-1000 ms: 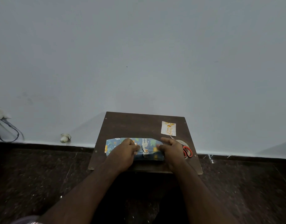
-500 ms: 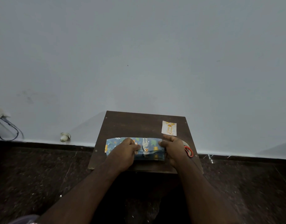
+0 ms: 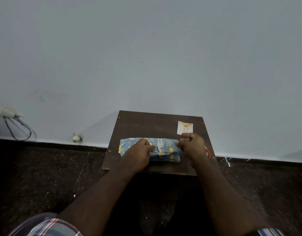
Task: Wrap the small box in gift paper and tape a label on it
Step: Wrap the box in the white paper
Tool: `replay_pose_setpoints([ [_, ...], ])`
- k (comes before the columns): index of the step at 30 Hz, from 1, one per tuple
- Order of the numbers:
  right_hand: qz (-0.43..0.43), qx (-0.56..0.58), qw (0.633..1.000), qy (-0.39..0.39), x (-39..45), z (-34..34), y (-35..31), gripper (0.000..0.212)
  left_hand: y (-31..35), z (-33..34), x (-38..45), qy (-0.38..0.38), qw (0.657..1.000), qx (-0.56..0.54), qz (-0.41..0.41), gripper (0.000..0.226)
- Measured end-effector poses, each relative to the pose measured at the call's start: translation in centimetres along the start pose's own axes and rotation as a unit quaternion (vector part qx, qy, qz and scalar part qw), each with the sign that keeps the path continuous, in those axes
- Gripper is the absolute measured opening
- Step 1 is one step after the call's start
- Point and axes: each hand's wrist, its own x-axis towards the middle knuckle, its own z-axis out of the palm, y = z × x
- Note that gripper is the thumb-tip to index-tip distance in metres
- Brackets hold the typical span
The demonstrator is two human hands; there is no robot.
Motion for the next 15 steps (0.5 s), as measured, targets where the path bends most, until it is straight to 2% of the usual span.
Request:
replay_pose_setpoints([
  [2,-0.103,-0.119,0.984,0.079,-1.0,0.4,-0.7,0.027,0.1,0.0,-0.1,-0.003,1.0,-0.001,0.001,0.036],
  [3,-0.161,-0.163,0.969,0.094,-1.9,0.9,-1.0,0.025,0.1,-0.1,-0.2,-0.004,1.0,0.0,0.002,0.036],
  [6,-0.262,-0.209,0.942,0.009,-4.5,3.5,-2.0,0.03,0.2,-0.2,-0.1,0.0,1.0,-0.007,-0.006,0.036],
  [9,-0.227,-0.286,0.928,-0.08,-5.2,5.5,-1.8,0.046,0.6,-0.5,-0.4,0.014,0.999,-0.023,-0.022,0.034],
  [11,-0.195,-0.372,0.901,-0.112,-5.0,5.9,-1.9,0.055,1.1,-0.9,-0.6,0.035,0.997,-0.053,-0.038,0.032],
  [15,-0.246,-0.466,0.84,-0.132,-5.0,6.6,-2.0,0.033,0.9,-2.5,-1.3,0.068,0.99,-0.101,-0.071,0.032],
])
